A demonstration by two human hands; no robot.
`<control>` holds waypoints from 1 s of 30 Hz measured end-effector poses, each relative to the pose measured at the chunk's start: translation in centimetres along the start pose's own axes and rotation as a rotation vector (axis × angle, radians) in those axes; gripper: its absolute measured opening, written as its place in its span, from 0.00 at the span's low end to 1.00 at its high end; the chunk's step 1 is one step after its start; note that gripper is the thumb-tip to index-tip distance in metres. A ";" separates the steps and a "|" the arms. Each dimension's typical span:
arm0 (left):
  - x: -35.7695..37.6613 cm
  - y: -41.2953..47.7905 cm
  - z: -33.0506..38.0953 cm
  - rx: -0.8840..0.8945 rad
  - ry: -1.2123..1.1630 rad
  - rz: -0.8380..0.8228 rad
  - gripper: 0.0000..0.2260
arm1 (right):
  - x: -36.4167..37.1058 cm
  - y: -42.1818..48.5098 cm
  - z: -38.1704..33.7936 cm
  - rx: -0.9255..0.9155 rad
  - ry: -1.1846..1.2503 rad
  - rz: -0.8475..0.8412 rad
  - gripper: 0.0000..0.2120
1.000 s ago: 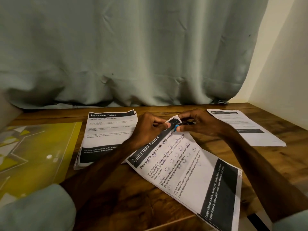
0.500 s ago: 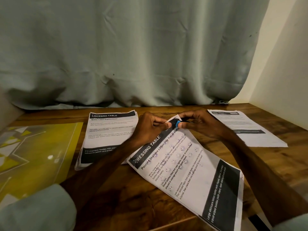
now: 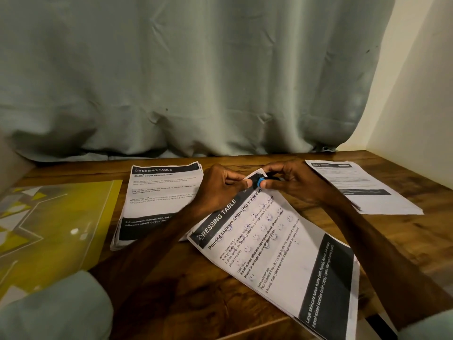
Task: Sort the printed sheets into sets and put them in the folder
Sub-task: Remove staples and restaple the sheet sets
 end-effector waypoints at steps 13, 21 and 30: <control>0.1 -0.1 -0.5 -0.032 0.035 -0.024 0.08 | 1.4 -0.1 1.5 0.037 0.044 0.100 0.11; 0.1 -0.1 -1.6 -0.123 0.009 -0.036 0.08 | -1.8 -2.5 5.4 0.304 0.244 0.236 0.11; 0.3 0.0 -2.5 -0.204 -0.013 -0.055 0.08 | -2.7 -3.4 12.0 0.413 -0.501 0.185 0.08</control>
Point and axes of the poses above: each hand's wrist, its own y-axis towards the middle knuckle, its own x-axis out of the palm, z = x × y, the point moved 8 cm from there along y, towards the middle knuckle, and after that the axes turned 5 degrees about y, right-handed, at the moved point
